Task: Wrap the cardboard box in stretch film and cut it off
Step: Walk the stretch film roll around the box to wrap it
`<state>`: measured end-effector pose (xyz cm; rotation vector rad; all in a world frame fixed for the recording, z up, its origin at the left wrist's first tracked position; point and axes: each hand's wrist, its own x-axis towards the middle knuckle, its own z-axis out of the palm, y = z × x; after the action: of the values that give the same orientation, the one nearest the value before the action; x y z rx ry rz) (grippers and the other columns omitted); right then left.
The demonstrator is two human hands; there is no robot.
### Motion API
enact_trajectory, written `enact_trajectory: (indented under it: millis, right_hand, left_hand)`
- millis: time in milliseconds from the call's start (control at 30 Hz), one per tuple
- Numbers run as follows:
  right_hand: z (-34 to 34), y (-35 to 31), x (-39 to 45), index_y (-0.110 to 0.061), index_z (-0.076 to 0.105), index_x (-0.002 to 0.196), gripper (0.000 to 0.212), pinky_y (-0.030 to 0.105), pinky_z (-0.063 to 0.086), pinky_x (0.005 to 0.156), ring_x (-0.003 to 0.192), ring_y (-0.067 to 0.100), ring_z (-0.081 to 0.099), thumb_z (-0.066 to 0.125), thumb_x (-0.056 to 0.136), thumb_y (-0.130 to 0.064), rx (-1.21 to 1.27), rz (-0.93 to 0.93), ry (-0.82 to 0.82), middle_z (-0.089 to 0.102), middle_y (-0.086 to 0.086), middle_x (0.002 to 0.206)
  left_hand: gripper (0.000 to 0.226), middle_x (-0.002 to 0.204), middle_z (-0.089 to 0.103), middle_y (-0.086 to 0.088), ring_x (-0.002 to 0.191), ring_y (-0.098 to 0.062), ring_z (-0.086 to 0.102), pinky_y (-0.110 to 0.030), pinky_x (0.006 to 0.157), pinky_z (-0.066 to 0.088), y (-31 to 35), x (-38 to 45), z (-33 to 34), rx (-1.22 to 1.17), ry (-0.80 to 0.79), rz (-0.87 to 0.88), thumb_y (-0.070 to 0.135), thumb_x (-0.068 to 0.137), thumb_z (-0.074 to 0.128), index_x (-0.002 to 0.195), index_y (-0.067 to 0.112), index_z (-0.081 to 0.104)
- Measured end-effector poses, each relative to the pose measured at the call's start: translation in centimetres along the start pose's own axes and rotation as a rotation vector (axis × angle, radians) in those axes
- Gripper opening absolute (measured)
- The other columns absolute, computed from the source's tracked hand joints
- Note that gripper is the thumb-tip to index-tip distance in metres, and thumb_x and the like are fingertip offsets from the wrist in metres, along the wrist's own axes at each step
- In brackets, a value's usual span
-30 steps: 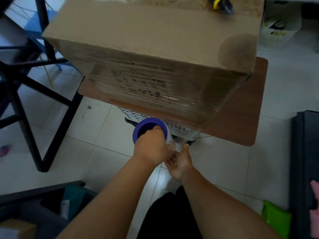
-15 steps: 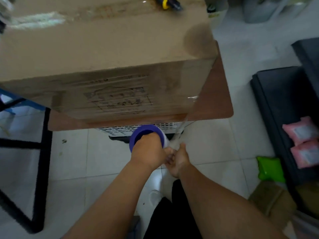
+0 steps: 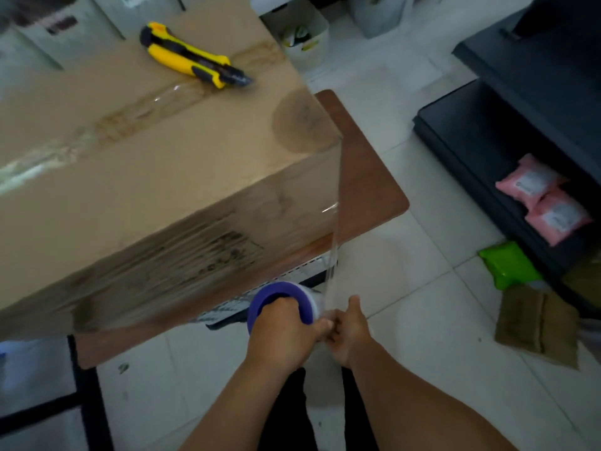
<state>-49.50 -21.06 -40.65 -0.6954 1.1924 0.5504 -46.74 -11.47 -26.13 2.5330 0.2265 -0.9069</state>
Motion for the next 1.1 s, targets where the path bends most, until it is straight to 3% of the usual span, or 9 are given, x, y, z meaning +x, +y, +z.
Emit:
enact_trajectory:
  millis: [167,267,367,433,633,800,1000,1100]
  right_hand:
    - [2.1,1.5,-0.3,-0.005,0.052,0.072,0.066,0.03,0.04,0.055,0.06,0.019,0.048,0.021,0.101,-0.056,0.167,-0.058,0.067,0.052,0.01,0.066]
    - [3.5,3.0,-0.4,-0.004,0.058,0.079,0.065,0.03,0.043,0.057,0.065,0.02,0.053,0.02,0.102,-0.053,0.275,-0.086,0.082,0.058,0.011,0.07]
    - [5.0,4.1,-0.9,-0.011,0.05,0.072,0.057,0.029,0.04,0.053,0.061,0.018,0.048,0.022,0.102,-0.051,0.33,-0.125,0.164,0.051,0.008,0.068]
    - [5.5,4.8,-1.0,-0.015,0.042,0.067,0.054,0.028,0.034,0.049,0.056,0.016,0.041,0.023,0.101,-0.053,0.351,-0.129,0.201,0.043,0.005,0.065]
    - [5.9,7.6,-1.8,-0.015,0.038,0.064,0.057,0.028,0.03,0.049,0.053,0.016,0.032,0.024,0.099,-0.058,0.375,-0.121,0.161,0.037,0.004,0.063]
    - [7.0,9.7,-2.0,-0.016,0.038,0.064,0.056,0.029,0.029,0.048,0.053,0.016,0.032,0.025,0.099,-0.058,0.317,-0.134,0.135,0.035,0.003,0.062]
    - [8.9,12.7,-2.4,-0.02,0.035,0.065,0.053,0.027,0.035,0.053,0.055,0.015,0.034,0.027,0.097,-0.061,0.296,-0.097,0.111,0.037,0.002,0.063]
    - [9.7,14.6,-2.8,-0.021,0.031,0.063,0.053,0.025,0.033,0.049,0.049,0.012,0.033,0.029,0.097,-0.062,0.321,-0.096,0.111,0.041,-0.003,0.04]
  left_hand:
    - [0.044,0.058,0.045,0.005,0.051,-0.01,0.041,-0.024,0.047,0.029,-1.7,0.9,-1.4,0.114,-0.038,0.161,0.052,0.078,0.068,0.063,0.019,0.042]
    - [0.042,0.062,0.05,0.003,0.058,-0.013,0.048,-0.027,0.051,0.036,-3.1,1.4,-2.5,0.164,-0.058,0.272,0.053,0.077,0.067,0.066,0.017,0.048]
    - [0.034,0.07,0.056,0.004,0.07,-0.015,0.056,-0.031,0.067,0.048,-4.3,1.3,-3.6,0.177,-0.087,0.349,0.05,0.078,0.066,0.076,0.017,0.055]
    - [0.033,0.068,0.054,0.005,0.071,-0.016,0.057,-0.032,0.07,0.049,-5.0,1.2,-4.1,0.2,-0.099,0.386,0.047,0.08,0.067,0.07,0.02,0.051]
    - [0.04,0.06,0.049,0.004,0.058,-0.013,0.049,-0.027,0.052,0.033,-7.4,0.4,-4.6,0.274,-0.092,0.432,0.048,0.081,0.066,0.063,0.018,0.045]
    - [0.041,0.058,0.047,0.005,0.054,-0.011,0.046,-0.023,0.048,0.031,-9.7,-0.4,-5.1,0.298,-0.054,0.415,0.049,0.081,0.066,0.064,0.018,0.045]
    - [0.036,0.078,0.058,0.004,0.074,-0.015,0.056,-0.025,0.064,0.042,-12.8,-1.7,-5.6,0.3,-0.027,0.373,0.048,0.08,0.068,0.087,0.014,0.057]
    - [0.037,0.079,0.059,0.002,0.074,-0.015,0.057,-0.025,0.064,0.042,-14.5,-2.3,-6.0,0.317,-0.02,0.38,0.048,0.081,0.068,0.089,0.013,0.059]
